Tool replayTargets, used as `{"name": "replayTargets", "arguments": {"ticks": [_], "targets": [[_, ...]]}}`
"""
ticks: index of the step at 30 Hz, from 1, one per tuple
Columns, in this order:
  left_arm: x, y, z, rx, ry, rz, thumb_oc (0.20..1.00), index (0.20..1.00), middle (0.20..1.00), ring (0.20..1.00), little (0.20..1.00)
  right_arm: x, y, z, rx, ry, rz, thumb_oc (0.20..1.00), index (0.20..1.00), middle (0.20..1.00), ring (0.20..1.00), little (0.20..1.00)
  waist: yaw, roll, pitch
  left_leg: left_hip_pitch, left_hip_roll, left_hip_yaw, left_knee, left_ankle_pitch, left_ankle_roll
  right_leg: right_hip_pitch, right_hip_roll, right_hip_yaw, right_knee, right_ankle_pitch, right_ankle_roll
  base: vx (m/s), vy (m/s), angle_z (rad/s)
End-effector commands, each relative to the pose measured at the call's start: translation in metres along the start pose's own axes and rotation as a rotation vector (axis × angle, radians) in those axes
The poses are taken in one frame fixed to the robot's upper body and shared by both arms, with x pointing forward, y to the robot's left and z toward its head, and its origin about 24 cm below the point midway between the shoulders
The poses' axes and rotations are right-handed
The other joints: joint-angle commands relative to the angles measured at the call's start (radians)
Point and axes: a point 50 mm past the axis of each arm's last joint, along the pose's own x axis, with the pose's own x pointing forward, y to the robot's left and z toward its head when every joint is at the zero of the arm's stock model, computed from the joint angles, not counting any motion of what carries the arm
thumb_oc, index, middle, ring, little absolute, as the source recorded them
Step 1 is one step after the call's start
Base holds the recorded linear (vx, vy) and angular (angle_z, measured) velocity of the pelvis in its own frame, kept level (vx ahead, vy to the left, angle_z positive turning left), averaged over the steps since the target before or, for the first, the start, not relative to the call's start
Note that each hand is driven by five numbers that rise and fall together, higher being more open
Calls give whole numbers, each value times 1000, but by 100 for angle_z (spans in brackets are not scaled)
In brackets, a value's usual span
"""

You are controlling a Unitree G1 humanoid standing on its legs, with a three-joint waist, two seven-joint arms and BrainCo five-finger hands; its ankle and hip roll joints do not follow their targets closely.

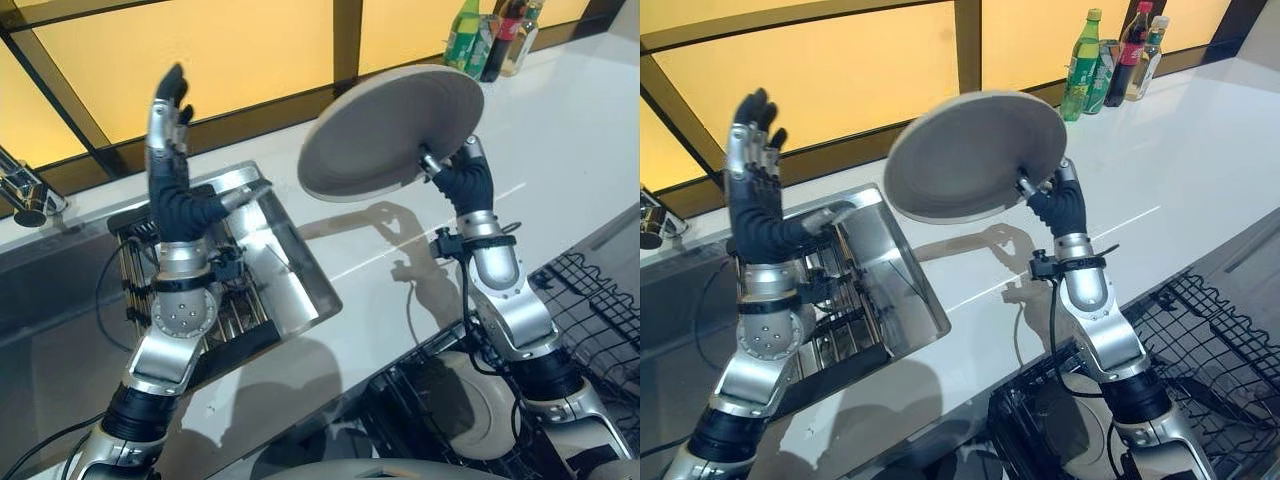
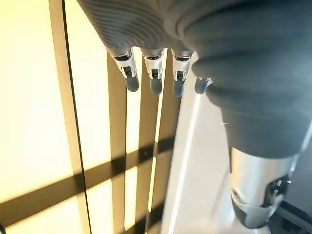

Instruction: Pick up plates and place into dishwasher.

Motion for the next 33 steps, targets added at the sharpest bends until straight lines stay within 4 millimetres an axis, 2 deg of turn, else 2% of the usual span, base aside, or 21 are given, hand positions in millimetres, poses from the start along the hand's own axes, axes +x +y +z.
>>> {"name": "replayTargets", "arguments": {"ticks": [1, 5, 11, 18, 21, 25, 33], "targets": [[-3, 17, -12, 121, 26, 16, 1000, 1000, 1000, 1000, 1000, -5, -14, 21, -39, -137, -30, 200, 200, 200, 200, 200, -40, -15, -110, -16, -10, 72, -4, -35, 27, -29, -73, 11, 131, -80, 84, 44, 2, -6], [-5, 24, -13, 157, 22, 40, 1000, 1000, 1000, 1000, 1000, -10, -26, 13, -150, -102, -50, 200, 200, 200, 200, 200, -51, -16, -112, -9, -8, 86, -4, -40, 28, -32, -76, 19, 135, -78, 87, 52, 4, -3], [-14, 58, -16, 310, 58, 128, 1000, 1000, 1000, 1000, 1000, -34, -72, -11, -435, 63, -152, 200, 200, 200, 200, 200, -85, -25, -113, -3, 0, 124, -4, -51, 30, -40, -77, 51, 125, -69, 95, 65, -12, -9], [-19, 88, -15, 425, 77, 199, 1000, 1000, 1000, 1000, 1000, -60, -116, -22, -675, 203, -298, 200, 200, 200, 200, 200, -118, -26, -105, 0, 5, 154, -4, -58, 32, -48, -79, 73, 120, -61, 99, 46, -10, -18], [-20, 94, -14, 454, 86, 198, 1000, 1000, 1000, 1000, 1000, -70, -129, -26, -787, 260, -353, 200, 200, 200, 200, 200, -127, -27, -100, 4, 5, 162, -4, -63, 34, -51, -81, 82, 122, -60, 103, 51, -13, -18], [-22, 99, -14, 481, 105, 177, 1000, 1000, 1000, 1000, 1000, -81, -145, -30, -844, 330, -419, 200, 200, 200, 200, 200, -135, -27, -93, 6, 4, 172, -4, -68, 37, -55, -82, 89, 121, -56, 107, 56, -14, -13], [-22, 102, -13, 505, 121, 156, 1000, 1000, 1000, 1000, 1000, -102, -164, -43, -1048, 435, -542, 200, 200, 200, 200, 200, -142, -14, -61, 0, 2, 181, -4, -65, 45, -85, -94, 101, 152, -53, 121, 41, -10, -6]]}}
